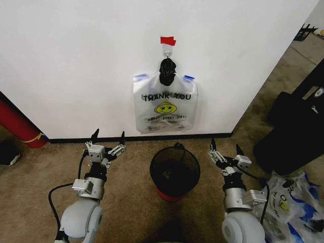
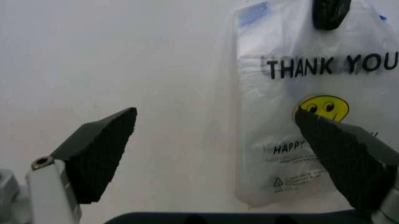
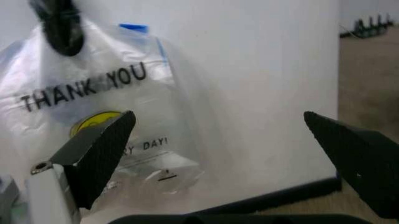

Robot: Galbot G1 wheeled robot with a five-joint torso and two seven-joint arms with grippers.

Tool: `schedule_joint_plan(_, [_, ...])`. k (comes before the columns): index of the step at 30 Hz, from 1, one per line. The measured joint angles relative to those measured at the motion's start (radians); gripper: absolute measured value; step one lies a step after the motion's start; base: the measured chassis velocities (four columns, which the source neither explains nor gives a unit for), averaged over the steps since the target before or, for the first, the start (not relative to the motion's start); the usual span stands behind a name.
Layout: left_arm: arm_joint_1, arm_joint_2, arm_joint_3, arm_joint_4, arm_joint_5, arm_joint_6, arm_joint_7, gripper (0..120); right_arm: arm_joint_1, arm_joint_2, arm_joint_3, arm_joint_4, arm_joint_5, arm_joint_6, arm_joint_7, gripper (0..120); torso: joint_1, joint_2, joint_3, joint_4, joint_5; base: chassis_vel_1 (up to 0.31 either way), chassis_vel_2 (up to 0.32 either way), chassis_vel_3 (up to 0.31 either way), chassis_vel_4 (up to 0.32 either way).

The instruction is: Pick up the garbage bag from the wall and place it over the trash bin.

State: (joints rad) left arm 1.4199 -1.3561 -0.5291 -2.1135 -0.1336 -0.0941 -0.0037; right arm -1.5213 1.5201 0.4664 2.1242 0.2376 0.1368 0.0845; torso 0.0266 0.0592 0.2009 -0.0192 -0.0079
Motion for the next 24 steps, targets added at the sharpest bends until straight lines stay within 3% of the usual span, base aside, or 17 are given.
schedule_joint_plan(8, [-0.002,0.001,-0.001,0.000,0.000,0.001,0.000,100,0.003,0.002,0.010,-0.031,-0.069,0.036,-0.116,100,0.000,0.000,0.000,0.0000,-0.0001,0.000,0.000,0.000,0.000])
schedule_joint_plan(20, [0.004,0.005,-0.006,-0.016,-0.003,0.001,0.003,100,0.010,0.013,0.020,-0.059,-0.152,0.096,-0.191,100,0.000,0.000,0.000,0.0000,0.0000,0.000,0.000,0.000,0.000])
schedule_joint_plan(24, [0.017,0.014,-0.002,-0.044,-0.082,0.035,0.005,100,0.008,0.013,0.020,-0.061,-0.165,0.118,-0.215,100,0.000,0.000,0.000,0.0000,-0.0001,0.000,0.000,0.000,0.000])
